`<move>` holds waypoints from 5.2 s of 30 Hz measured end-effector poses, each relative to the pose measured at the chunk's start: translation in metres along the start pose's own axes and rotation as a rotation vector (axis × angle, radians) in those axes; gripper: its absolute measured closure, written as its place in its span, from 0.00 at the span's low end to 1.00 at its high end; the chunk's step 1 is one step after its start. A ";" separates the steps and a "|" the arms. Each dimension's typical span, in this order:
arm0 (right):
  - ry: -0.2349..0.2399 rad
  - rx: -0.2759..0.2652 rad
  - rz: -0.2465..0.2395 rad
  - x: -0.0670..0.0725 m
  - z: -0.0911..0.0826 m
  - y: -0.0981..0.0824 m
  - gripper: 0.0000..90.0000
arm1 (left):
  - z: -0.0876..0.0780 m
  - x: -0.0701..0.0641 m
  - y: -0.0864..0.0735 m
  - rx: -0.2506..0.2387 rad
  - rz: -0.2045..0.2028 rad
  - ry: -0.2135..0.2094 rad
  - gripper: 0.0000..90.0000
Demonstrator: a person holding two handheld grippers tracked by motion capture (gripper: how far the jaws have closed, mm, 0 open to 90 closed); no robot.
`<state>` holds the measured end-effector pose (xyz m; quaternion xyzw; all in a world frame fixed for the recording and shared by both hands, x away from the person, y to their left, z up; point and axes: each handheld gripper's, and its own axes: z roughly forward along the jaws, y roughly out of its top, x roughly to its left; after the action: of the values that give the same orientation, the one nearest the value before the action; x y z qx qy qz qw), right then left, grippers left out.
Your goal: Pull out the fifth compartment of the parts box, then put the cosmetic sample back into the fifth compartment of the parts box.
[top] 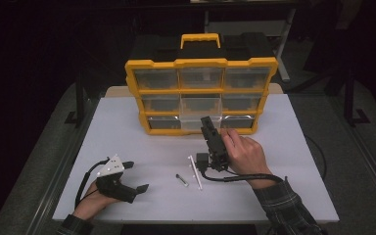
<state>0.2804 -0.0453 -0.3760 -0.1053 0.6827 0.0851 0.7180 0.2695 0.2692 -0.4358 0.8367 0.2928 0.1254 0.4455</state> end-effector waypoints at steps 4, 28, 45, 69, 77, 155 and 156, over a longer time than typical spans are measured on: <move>0.005 -0.002 -0.005 0.002 -0.004 -0.002 0.51 | 0.000 0.000 0.000 -0.005 -0.009 -0.001 0.00; 0.056 0.009 0.018 0.032 -0.023 -0.012 0.37 | -0.001 -0.001 -0.001 0.003 -0.004 -0.004 0.00; 0.069 0.034 0.028 0.057 -0.032 -0.025 0.19 | -0.002 0.001 -0.001 -0.010 0.001 -0.001 0.00; 0.182 0.056 0.067 0.085 -0.026 -0.032 0.09 | -0.003 0.001 -0.001 -0.009 -0.005 0.003 0.00; 0.203 0.068 0.111 0.086 -0.025 -0.035 0.10 | -0.003 0.001 -0.001 -0.013 -0.001 0.006 0.00; 0.505 0.233 0.800 0.067 -0.010 -0.071 0.10 | -0.002 0.000 -0.001 -0.031 -0.009 0.014 0.00; 0.509 0.232 0.802 0.067 -0.009 -0.071 0.10 | -0.002 0.000 -0.001 -0.032 -0.009 0.013 0.00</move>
<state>0.2942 -0.1178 -0.4411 0.2294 0.8283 0.2497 0.4460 0.2684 0.2711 -0.4357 0.8273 0.2976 0.1334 0.4574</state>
